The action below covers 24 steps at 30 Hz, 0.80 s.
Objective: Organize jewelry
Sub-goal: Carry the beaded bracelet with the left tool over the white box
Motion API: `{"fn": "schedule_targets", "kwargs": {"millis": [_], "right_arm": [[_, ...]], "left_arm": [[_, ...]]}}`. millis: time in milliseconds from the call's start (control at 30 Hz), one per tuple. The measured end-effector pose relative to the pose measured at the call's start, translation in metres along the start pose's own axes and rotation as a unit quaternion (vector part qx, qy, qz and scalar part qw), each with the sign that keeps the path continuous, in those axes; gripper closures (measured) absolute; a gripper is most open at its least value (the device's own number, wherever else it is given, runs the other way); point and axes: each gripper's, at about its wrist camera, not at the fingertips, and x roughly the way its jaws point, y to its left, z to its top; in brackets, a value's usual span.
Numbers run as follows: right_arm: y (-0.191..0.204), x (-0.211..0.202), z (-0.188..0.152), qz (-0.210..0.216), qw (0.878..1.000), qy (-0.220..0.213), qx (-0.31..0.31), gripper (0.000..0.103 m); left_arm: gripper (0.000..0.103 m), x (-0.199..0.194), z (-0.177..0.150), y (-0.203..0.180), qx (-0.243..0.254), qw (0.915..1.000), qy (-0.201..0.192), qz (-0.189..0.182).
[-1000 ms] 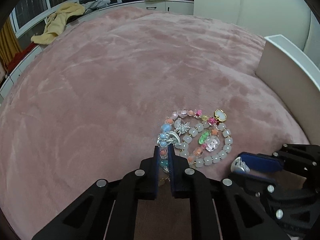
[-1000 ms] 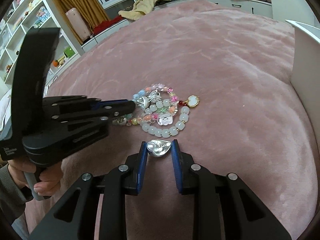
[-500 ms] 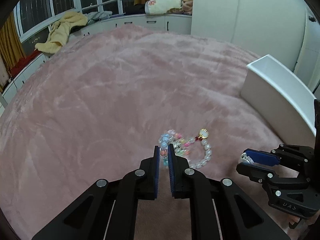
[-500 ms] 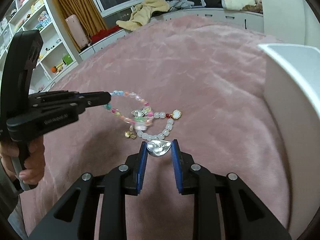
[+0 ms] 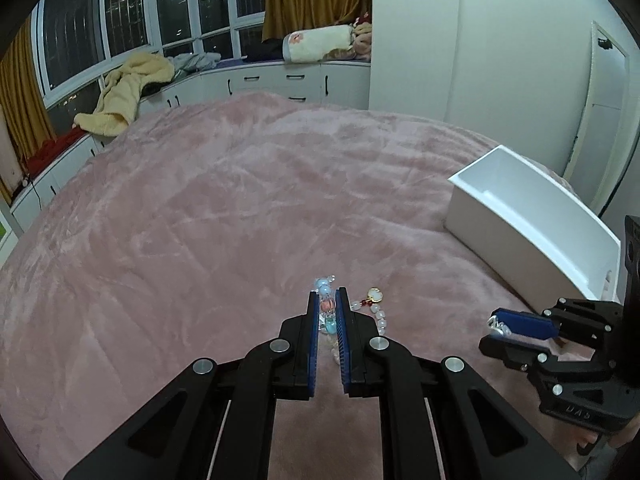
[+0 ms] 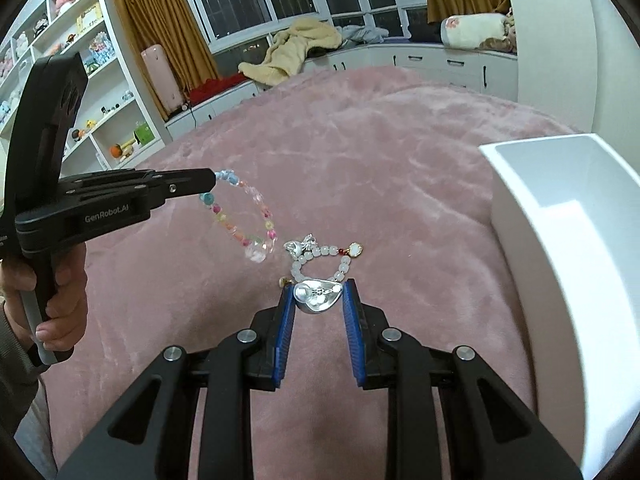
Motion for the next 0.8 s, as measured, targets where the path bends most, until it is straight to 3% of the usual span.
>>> {"fn": "schedule_targets", "kwargs": {"millis": [800], "right_arm": [[-0.027, -0.098, 0.007, -0.059, 0.998, -0.038, -0.005, 0.078]], "left_arm": [[0.090, -0.054, 0.033, -0.083, 0.041, 0.9978, -0.035, -0.037]]}}
